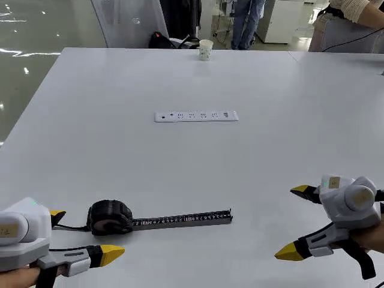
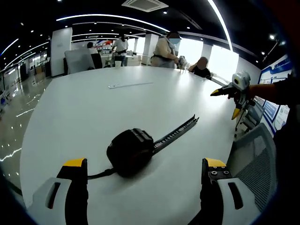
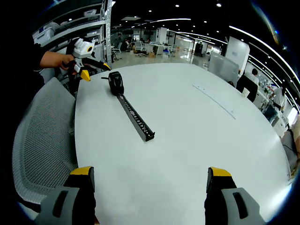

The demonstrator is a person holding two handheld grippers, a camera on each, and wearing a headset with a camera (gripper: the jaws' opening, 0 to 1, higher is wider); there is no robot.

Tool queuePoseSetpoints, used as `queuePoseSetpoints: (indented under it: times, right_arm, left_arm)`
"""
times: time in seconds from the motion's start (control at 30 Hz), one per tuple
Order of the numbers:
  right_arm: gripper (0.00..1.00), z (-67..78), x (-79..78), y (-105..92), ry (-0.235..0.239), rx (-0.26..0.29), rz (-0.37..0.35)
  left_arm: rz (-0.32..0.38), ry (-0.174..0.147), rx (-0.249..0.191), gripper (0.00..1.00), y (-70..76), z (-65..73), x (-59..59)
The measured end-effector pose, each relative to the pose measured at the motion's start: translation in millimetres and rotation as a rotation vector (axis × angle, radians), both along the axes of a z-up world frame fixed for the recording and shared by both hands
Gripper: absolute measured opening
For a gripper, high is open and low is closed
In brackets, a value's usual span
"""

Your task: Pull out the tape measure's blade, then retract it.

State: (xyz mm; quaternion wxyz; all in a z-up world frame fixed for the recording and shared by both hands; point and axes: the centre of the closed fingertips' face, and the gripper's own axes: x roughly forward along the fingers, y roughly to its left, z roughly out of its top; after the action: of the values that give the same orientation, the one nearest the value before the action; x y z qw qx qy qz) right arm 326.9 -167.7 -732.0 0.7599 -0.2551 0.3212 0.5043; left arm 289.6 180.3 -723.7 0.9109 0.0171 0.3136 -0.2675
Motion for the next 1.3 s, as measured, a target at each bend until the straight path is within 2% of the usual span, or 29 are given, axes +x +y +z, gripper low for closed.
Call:
queuePoseSetpoints:
  times: [0.17, 0.27, 0.57, 0.87, 1.1, 1.23, 1.3]
  right_arm:
    - [0.99, 0.1, 4.6, 3.4, 0.012, -0.021, 0.029]
    - [0.99, 0.5, 6.0, 6.0, 0.013, -0.035, 0.05]
    - [0.99, 3.5, 14.5, 19.1, 0.012, -0.058, 0.115]
    - [0.99, 3.9, 21.1, 32.2, 0.025, -0.076, 0.158]
    - [0.99, -2.3, 31.6, 39.6, 0.038, -0.093, 0.188]
    - [0.99, -7.7, 35.2, 47.5, 0.044, -0.102, 0.21]
    - [0.99, -8.7, 37.0, 50.7, 0.044, -0.105, 0.218]
  left_arm:
    - [-0.011, -0.007, 0.002, 0.99, -8.8, 1.4, 4.5]
    - [-0.007, -0.02, 0.022, 0.99, -10.2, 2.1, 8.6]
    - [-0.013, -0.022, 0.054, 0.99, -16.3, 1.7, 23.5]
    - [0.05, -0.041, 0.036, 0.99, -15.9, 11.8, 41.3]
    - [0.083, -0.058, 0.06, 0.99, -16.4, 13.2, 50.3]
    - [0.114, -0.046, 0.075, 0.99, -18.1, 7.8, 53.7]
    - [0.134, -0.033, 0.063, 0.99, -19.5, 5.4, 53.4]
